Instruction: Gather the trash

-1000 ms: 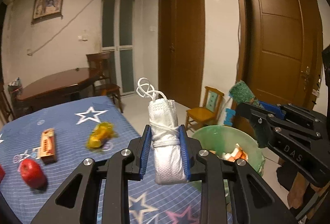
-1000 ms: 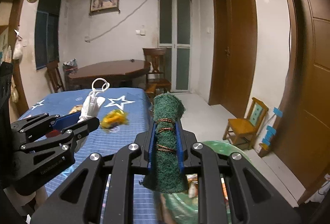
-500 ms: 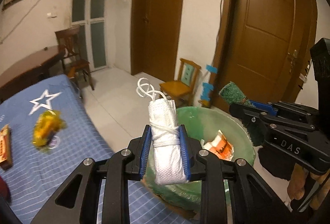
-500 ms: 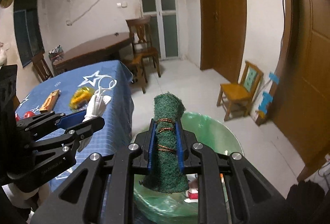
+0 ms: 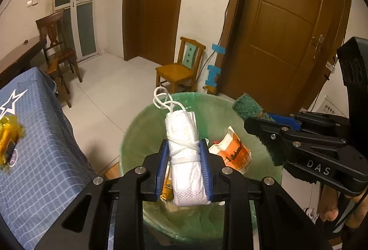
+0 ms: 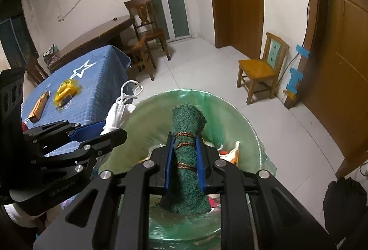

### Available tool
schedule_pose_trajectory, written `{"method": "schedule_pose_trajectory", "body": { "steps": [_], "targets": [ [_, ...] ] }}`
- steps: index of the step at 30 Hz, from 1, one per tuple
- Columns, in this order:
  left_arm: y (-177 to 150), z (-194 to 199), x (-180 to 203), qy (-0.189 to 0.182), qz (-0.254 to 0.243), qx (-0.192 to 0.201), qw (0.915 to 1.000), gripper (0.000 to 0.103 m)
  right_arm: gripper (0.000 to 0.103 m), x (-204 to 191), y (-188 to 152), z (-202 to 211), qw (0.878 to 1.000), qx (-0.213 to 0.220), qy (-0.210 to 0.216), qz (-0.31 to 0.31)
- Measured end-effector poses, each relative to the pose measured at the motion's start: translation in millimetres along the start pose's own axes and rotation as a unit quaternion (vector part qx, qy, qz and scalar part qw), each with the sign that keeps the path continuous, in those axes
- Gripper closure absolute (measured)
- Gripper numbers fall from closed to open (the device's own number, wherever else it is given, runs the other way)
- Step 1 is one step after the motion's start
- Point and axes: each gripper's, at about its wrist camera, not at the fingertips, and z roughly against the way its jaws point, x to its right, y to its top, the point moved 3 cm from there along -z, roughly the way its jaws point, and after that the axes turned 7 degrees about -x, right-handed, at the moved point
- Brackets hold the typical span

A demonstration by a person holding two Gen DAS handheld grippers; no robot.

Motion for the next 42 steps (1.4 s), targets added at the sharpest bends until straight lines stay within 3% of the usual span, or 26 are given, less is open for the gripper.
{"method": "schedule_pose_trajectory", "body": {
  "steps": [9, 20, 21, 22, 23, 24, 25, 40, 42],
  "targets": [
    [-2, -32, 2, 0.0, 0.0, -0.013, 0.9999, 0.075, 0.087, 10, 3, -7, 1.0, -0.003, 0.001, -0.001],
    [-3, -32, -2, 0.008, 0.005, -0.013, 0.9999, 0.074, 0.085, 9, 4, -7, 1.0, -0.002, 0.002, 0.0],
    [-3, -31, -2, 0.01, 0.005, -0.012, 0.9999, 0.072, 0.084, 11, 5, -8, 1.0, 0.0, 0.003, 0.0],
    [-3, -32, -4, 0.016, 0.006, -0.016, 0.9997, 0.062, 0.082, 12, 7, -7, 1.0, 0.003, 0.004, -0.003],
    [-4, -33, -6, 0.019, 0.008, -0.021, 0.9996, 0.041, 0.064, 16, 8, -3, 1.0, 0.015, 0.004, -0.012],
    [-4, -33, -7, 0.021, 0.01, -0.022, 0.9995, 0.032, 0.049, 19, 9, 1, 1.0, 0.023, 0.006, -0.018],
    [-5, -32, -9, 0.026, 0.01, -0.015, 0.9995, 0.026, 0.048, 22, 10, 4, 0.999, 0.029, 0.01, -0.023],
    [-12, -12, -6, 0.028, 0.009, -0.009, 0.9995, 0.026, 0.048, 17, 1, 33, 0.998, 0.057, 0.023, -0.022],
    [-14, -2, -3, 0.029, 0.005, -0.003, 0.9996, 0.026, 0.043, 12, -5, 45, 0.997, 0.068, 0.021, -0.016]
  ]
}}
